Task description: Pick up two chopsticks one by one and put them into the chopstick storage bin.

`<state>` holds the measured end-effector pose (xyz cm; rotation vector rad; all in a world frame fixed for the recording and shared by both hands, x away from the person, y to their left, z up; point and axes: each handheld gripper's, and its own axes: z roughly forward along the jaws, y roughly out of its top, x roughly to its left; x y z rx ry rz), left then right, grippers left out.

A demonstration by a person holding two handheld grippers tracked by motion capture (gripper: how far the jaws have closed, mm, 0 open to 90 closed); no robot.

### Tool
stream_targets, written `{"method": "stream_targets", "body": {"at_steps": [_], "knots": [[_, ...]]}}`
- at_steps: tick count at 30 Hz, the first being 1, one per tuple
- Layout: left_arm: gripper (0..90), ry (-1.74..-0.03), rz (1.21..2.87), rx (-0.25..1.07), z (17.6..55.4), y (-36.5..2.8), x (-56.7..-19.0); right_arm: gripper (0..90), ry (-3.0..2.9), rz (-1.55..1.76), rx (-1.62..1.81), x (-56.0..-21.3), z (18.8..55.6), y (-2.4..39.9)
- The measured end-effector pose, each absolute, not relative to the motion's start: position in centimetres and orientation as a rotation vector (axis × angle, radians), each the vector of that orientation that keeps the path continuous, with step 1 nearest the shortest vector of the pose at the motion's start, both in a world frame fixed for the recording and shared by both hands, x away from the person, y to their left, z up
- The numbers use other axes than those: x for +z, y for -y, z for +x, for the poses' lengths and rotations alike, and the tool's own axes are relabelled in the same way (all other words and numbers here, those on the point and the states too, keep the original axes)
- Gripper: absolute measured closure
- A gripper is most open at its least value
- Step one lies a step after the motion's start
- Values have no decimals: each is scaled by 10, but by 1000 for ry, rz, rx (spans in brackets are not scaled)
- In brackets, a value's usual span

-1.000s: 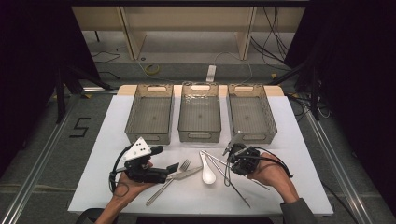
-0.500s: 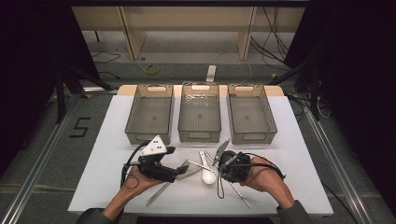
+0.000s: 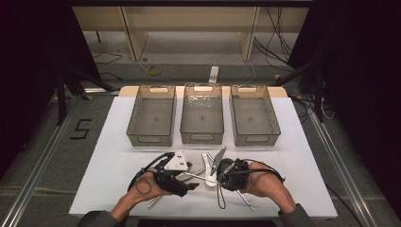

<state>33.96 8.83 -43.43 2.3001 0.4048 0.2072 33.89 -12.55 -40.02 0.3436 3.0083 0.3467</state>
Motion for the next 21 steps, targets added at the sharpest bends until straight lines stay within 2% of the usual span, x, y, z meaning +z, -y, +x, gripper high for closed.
{"method": "stream_targets", "body": {"at_steps": [21], "knots": [[644, -278, 2380, 174, 334, -80, -439, 866, -3034, 221, 335, -403, 334, 119]]}}
